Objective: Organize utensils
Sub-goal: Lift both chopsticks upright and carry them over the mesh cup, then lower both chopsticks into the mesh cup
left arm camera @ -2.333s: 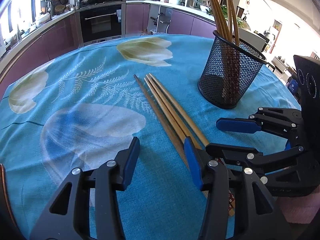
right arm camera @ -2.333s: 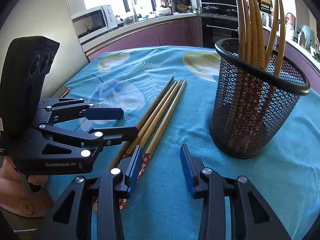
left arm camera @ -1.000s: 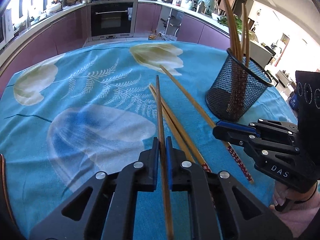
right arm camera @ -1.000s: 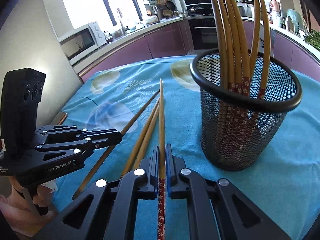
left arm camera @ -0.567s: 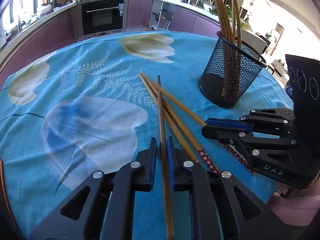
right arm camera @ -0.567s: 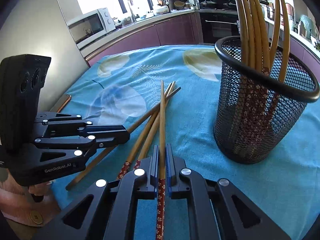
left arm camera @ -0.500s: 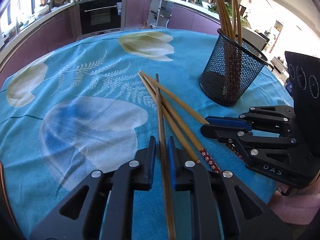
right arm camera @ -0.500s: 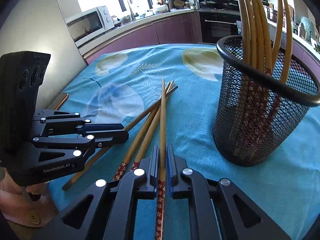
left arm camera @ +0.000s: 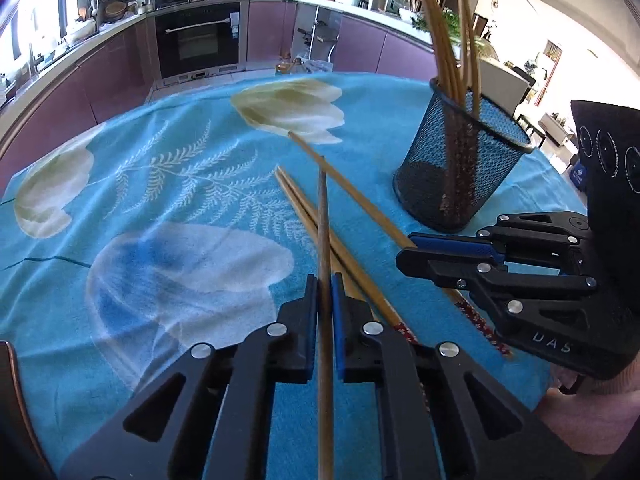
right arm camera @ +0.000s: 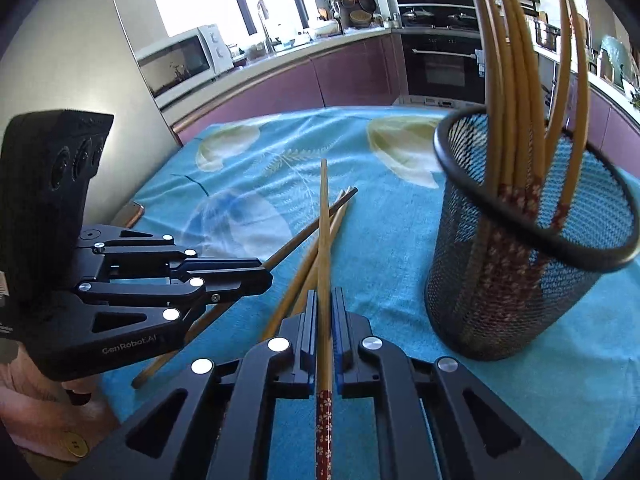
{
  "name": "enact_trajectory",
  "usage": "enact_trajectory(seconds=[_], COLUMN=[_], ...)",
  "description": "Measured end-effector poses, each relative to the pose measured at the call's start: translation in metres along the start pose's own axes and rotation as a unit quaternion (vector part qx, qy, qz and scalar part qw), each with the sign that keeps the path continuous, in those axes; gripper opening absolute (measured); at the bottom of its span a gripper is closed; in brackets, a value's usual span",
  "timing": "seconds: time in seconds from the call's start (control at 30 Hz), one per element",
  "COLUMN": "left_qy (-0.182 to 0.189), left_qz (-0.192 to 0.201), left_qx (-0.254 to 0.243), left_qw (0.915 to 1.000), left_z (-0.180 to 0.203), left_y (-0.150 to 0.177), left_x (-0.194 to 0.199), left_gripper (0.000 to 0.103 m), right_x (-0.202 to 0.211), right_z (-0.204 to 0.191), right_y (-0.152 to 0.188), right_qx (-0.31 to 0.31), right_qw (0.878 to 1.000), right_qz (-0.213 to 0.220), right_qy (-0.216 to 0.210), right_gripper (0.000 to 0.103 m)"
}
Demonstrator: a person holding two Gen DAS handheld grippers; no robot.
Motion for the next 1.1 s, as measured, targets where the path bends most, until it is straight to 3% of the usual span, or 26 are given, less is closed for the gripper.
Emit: enact_trajectory(seconds=[0.5,1.1], left_qy=[0.073,0.129], left_qz=[0.077,0.146], left_qx=[-0.033,-0.057], left_qw=[0.9939,0.9791], left_z=[0.038,0.07], left_y=[-0.03,-0.073], left_x=[0.071,0.114], left_gripper=[0.008,0.008], right_x=[0.073,0.107], right_z=[0.029,0.064], right_y=[-0.03,-0.054], right_qx=[-0.036,-0.058], right_qw=[0.995,0.985], right_qz=[0.096,0.161], right_qy=[-0.017,0.001], right_gripper=[0.006,0.006])
Point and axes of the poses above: each gripper's, at about its wrist camera, not at the fingertips, and x roughly against the way its jaws point, z to its right, y to its underside, the point moved 5 cm from there along -x, roughly the way its jaws point, and after that the axes turned 13 degrees about y, right-handed, at the moved point
